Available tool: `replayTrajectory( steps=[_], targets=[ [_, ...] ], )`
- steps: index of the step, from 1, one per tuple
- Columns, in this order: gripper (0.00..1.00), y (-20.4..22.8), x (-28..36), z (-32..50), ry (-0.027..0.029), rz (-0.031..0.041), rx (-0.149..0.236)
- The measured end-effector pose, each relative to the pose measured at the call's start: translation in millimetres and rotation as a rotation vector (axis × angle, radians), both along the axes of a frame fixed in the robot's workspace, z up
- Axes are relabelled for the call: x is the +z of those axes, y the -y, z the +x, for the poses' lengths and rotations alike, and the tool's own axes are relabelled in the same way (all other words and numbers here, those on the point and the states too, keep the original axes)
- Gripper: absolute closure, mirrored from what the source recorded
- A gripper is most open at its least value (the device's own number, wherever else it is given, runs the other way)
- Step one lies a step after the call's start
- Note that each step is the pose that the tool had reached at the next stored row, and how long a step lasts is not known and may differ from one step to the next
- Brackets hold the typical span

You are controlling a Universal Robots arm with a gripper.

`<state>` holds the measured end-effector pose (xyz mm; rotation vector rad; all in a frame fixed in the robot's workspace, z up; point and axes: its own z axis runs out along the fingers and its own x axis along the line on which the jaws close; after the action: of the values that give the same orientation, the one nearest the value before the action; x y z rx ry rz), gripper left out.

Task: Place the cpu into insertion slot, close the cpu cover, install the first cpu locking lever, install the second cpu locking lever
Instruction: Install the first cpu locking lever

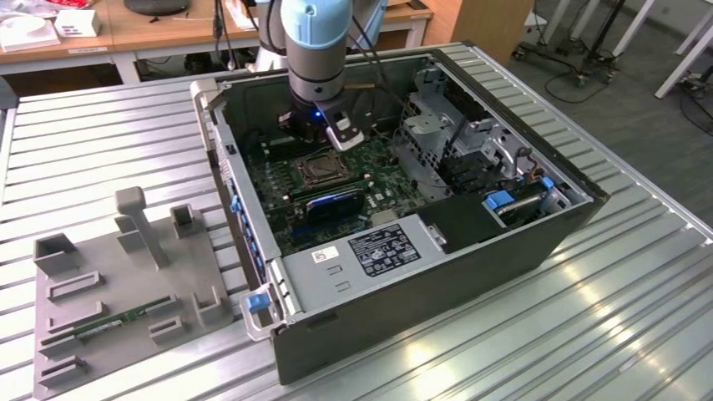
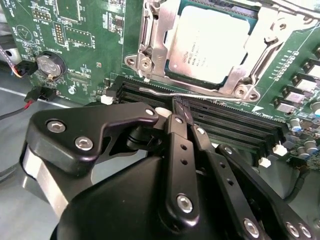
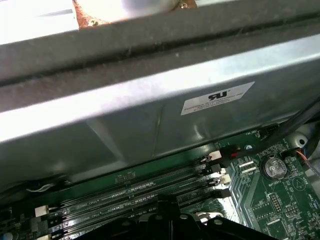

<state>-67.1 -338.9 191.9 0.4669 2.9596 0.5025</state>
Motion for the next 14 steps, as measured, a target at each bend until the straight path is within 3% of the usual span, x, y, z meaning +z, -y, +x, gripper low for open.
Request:
replayTrajectory(
  steps=[14],
  targets=[
    [0.89,0.0,-0.7,0.2,0.0,0.0,0.0]
  ],
)
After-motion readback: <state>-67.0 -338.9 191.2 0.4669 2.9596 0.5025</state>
